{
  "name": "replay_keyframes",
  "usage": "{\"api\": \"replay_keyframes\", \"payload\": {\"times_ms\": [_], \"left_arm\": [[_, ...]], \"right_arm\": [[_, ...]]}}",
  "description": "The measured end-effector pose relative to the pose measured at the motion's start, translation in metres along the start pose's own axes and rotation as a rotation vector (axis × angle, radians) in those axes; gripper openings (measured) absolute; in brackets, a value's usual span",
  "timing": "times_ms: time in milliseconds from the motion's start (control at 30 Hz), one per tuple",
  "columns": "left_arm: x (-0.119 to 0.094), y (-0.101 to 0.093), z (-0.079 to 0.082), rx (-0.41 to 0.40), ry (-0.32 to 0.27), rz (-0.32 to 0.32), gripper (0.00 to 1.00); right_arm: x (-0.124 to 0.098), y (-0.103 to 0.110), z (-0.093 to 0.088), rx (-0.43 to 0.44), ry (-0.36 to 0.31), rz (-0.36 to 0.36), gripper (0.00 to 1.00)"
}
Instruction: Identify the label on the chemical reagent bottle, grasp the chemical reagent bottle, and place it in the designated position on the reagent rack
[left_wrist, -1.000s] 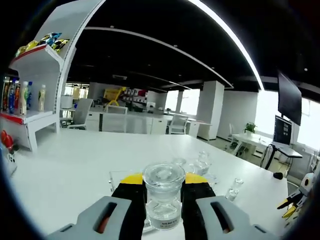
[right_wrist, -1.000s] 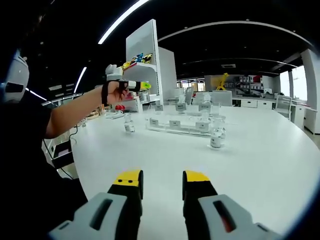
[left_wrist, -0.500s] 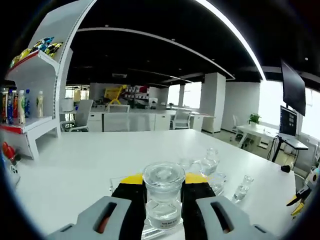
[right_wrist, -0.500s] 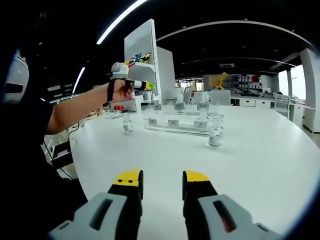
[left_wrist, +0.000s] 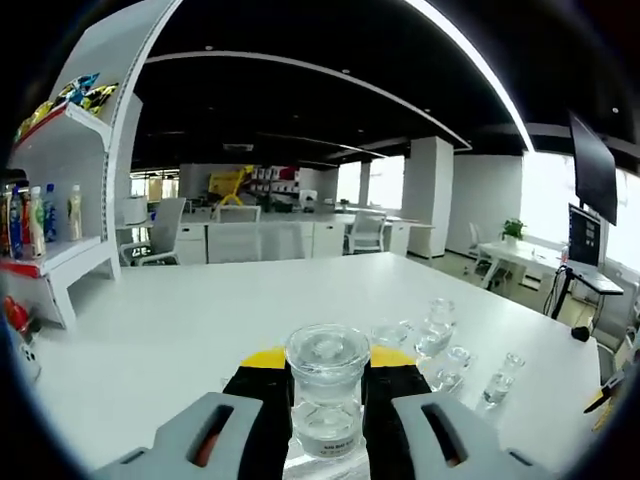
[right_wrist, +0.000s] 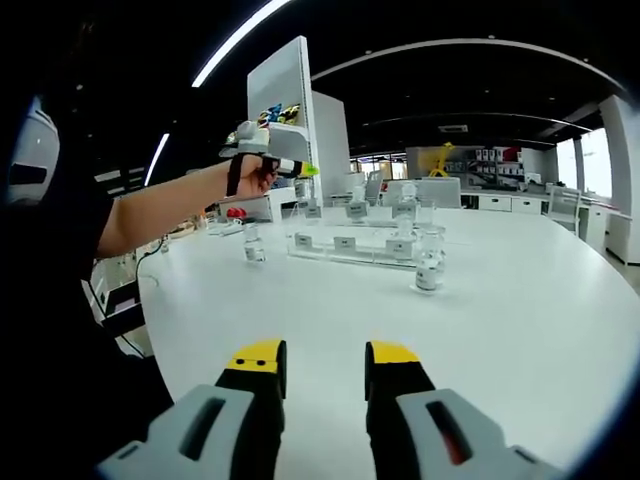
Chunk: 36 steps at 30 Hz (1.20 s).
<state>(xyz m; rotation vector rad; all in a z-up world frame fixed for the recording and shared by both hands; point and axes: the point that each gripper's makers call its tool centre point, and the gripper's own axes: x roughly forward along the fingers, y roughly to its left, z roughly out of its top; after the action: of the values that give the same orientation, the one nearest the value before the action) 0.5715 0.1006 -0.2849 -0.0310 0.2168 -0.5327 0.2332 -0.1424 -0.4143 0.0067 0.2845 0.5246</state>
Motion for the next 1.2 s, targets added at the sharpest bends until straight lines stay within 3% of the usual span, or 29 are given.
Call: {"api": "replay_keyframes", "payload": {"times_ms": [633, 1200], "left_arm": [[0.034, 0.023, 0.003, 0.030, 0.025, 0.045, 0.26], [0.052, 0.036, 0.003, 0.038, 0.016, 0.052, 0.26]], "right_arm": [[0.002, -0.006, -0.005, 0.015, 0.014, -0.011, 0.31], [0.007, -0.003, -0.009, 0.024, 0.026, -0.004, 0.31]]}}
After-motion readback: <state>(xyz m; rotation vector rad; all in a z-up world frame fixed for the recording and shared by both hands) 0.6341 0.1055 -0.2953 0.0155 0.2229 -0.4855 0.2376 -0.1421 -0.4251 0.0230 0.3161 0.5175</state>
